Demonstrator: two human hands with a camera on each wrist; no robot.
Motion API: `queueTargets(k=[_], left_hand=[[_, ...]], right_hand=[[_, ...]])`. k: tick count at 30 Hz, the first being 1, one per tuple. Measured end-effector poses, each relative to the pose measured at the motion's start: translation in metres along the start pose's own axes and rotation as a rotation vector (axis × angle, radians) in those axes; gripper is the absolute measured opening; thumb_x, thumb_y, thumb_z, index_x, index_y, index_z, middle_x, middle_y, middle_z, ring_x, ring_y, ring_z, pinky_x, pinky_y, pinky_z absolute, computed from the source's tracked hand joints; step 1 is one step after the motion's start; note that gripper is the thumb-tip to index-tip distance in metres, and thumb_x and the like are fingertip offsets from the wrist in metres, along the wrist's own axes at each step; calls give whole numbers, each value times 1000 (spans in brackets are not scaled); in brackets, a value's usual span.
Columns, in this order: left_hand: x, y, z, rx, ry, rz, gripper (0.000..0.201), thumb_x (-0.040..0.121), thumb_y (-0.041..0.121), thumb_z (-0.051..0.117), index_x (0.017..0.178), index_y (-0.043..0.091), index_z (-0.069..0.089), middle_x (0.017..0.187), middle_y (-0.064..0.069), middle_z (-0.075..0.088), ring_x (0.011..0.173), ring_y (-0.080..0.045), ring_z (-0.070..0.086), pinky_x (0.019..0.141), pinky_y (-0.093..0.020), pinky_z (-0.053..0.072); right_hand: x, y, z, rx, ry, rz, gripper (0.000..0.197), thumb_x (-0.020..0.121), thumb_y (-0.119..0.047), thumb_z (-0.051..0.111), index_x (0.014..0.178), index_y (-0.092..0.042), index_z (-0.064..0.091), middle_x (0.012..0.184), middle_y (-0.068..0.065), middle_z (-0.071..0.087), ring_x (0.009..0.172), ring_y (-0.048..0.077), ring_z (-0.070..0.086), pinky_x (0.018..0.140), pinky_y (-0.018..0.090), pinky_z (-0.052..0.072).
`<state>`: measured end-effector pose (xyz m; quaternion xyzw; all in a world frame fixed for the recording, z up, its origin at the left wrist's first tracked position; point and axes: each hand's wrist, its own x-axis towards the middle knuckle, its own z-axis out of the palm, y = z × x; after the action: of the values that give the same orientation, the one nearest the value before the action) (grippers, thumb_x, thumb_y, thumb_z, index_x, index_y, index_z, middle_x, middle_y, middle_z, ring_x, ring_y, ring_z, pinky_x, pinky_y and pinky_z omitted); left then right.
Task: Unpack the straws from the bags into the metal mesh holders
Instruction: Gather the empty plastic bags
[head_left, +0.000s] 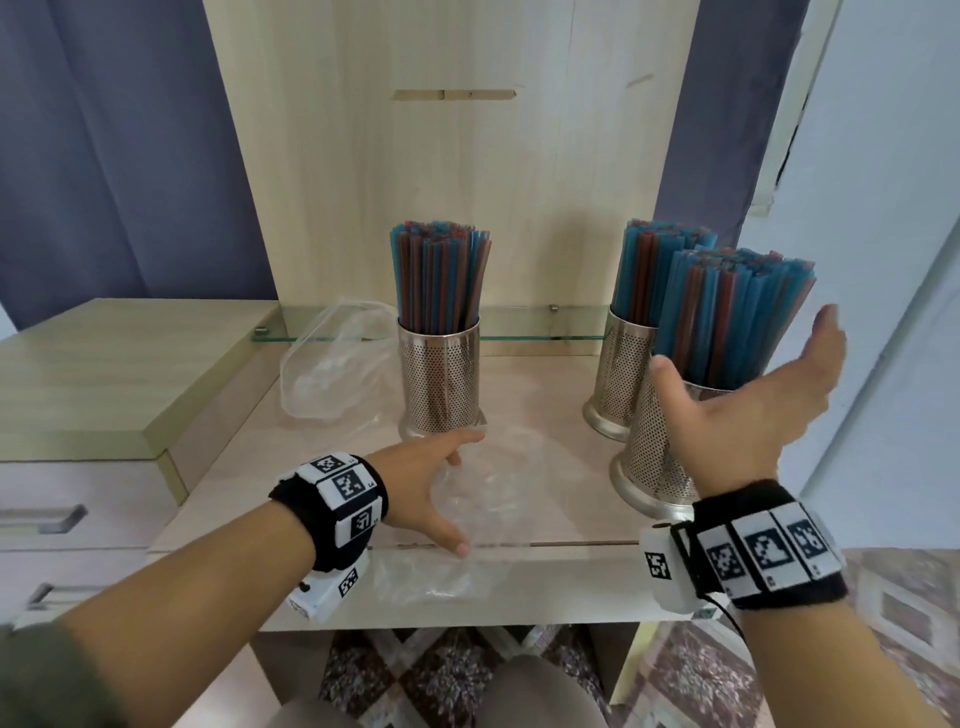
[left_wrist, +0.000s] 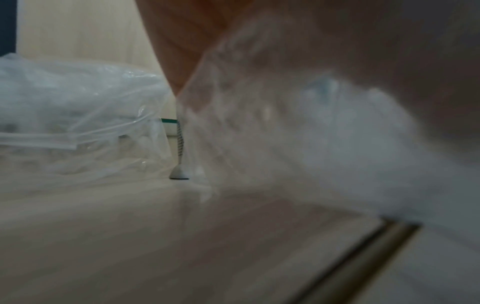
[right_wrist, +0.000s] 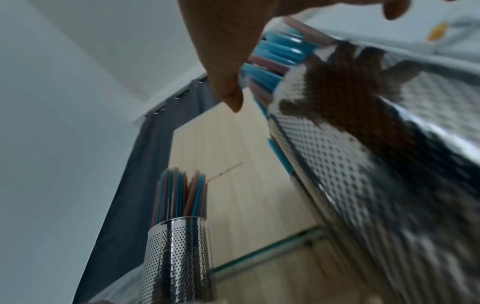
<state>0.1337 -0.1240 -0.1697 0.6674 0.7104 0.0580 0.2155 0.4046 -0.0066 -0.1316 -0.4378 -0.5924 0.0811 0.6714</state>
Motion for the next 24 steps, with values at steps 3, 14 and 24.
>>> queueTargets(k=[3, 14, 24], left_hand=[[1, -3, 0, -20, -9, -22, 130, 52, 64, 86, 150, 46, 4, 136, 13, 42, 124, -11, 45, 105, -32, 39], [5, -8, 1, -15, -3, -46, 127, 47, 69, 84, 149, 44, 12, 137, 17, 42, 122, -10, 47, 106, -34, 41], [1, -9, -1, -53, 29, -28, 126, 53, 61, 87, 151, 40, 10, 129, 16, 45, 117, -9, 49, 103, -32, 42]], right_hand=[[-6, 27, 9, 84, -191, 208, 124, 62, -41, 85, 156, -14, 8, 155, 9, 29, 144, 23, 32, 119, 47, 29], [-14, -4, 55, 68, -683, 228, 111, 61, -34, 94, 148, -19, 27, 133, -9, 55, 121, 11, 54, 105, 24, 42], [8, -13, 113, -19, -815, 359, 115, 75, -39, 84, 157, -27, 4, 152, 8, 43, 136, 32, 45, 110, 44, 38]])
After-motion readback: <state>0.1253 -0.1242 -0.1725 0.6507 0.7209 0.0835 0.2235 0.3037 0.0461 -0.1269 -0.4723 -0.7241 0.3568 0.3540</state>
